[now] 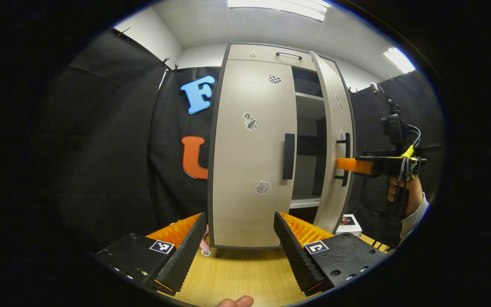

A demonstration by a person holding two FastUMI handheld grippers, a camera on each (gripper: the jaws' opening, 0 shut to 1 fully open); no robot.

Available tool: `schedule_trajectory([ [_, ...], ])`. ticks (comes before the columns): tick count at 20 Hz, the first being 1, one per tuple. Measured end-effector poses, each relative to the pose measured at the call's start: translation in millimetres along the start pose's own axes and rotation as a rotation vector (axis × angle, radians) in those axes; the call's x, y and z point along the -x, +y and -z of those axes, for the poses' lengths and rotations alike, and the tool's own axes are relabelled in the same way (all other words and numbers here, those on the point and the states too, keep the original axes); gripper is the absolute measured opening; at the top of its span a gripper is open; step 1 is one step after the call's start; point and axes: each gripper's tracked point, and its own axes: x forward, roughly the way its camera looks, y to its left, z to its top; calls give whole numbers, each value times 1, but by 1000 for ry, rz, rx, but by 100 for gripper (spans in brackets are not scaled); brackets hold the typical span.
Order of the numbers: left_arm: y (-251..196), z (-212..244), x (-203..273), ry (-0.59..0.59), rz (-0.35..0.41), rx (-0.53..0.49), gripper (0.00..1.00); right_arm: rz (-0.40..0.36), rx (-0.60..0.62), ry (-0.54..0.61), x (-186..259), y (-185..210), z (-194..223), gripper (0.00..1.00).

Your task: Open the right door of the double-door shoe cabinet with the right hand, and open the left door with the left hand.

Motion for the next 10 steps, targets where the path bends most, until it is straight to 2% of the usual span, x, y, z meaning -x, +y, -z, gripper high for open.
schedule_trajectory([
  [5,-4,2,-2,5,3,-4,95,25,13,5,34,-27,1,16],
  [10,-22,3,-7,3,37,3,95,99,15,-3,66,-66,4,15],
])
